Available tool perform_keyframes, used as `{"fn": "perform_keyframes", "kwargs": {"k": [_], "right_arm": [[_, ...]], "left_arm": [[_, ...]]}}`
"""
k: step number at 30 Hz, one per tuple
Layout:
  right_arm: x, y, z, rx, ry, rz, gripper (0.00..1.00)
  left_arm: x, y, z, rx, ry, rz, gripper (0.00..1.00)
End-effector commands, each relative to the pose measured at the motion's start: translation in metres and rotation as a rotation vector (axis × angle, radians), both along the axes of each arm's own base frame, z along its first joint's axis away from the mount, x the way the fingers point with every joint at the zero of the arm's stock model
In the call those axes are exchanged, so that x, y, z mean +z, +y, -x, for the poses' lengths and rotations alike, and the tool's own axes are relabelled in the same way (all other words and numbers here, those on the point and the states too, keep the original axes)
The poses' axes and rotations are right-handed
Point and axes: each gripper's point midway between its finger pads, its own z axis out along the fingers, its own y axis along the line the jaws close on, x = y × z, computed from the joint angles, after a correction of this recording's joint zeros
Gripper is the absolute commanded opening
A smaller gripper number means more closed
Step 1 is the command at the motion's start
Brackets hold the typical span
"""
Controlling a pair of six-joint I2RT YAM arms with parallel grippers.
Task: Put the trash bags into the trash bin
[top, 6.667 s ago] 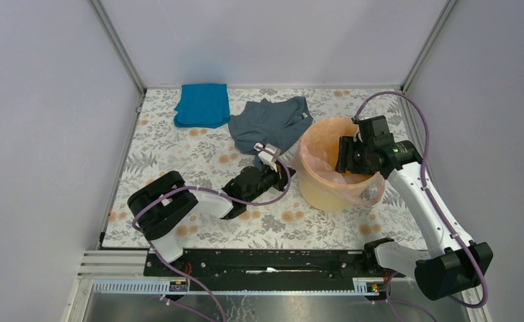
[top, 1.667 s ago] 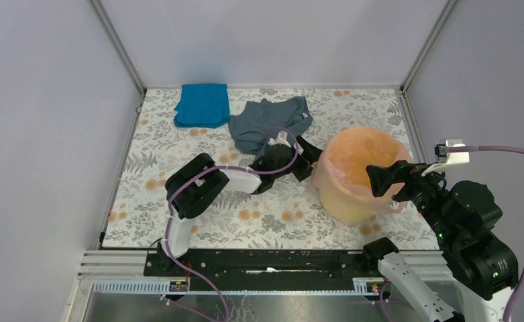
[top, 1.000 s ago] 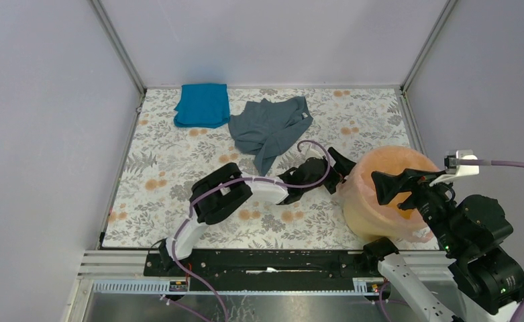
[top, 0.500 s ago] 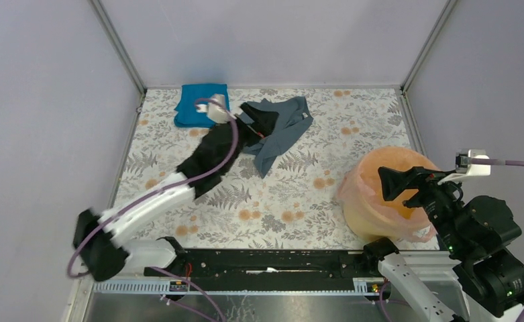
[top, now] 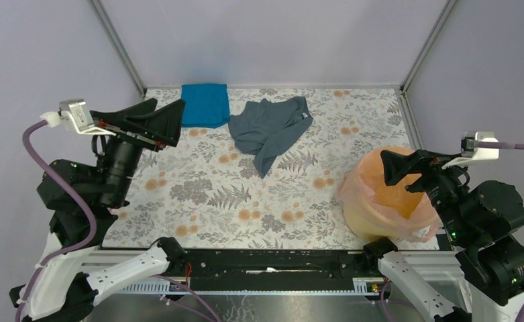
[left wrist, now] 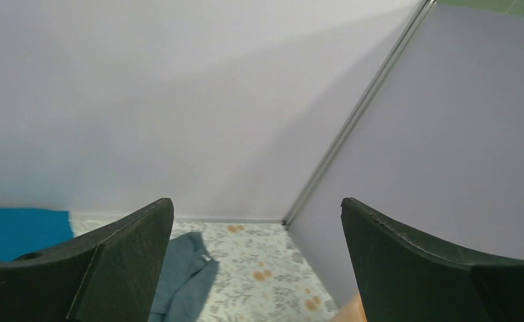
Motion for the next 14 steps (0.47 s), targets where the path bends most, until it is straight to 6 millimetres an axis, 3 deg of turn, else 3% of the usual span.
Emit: {"fn": "perform_keyframes", "kwargs": {"k": [1, 7, 14], "right_arm": [[0.018, 0.0, -0.012, -0.021, -0.046, 0.01, 1.0], [0.024, 0.005, -0.017, -0.007, -0.048, -0.005, 1.0], [0.027, -0.001, -0.015, -0.04, -0.078, -0.044, 1.0]], "left_arm": [[-0.022, 0.017, -0.003, 0.093, 0.034, -0.195, 0.99], [-0.02, 0.04, 0.006, 0.154, 0.017, -0.186, 0.99], [-0.014, 0.045, 0.01, 0.159, 0.009, -0.177, 0.99]]}}
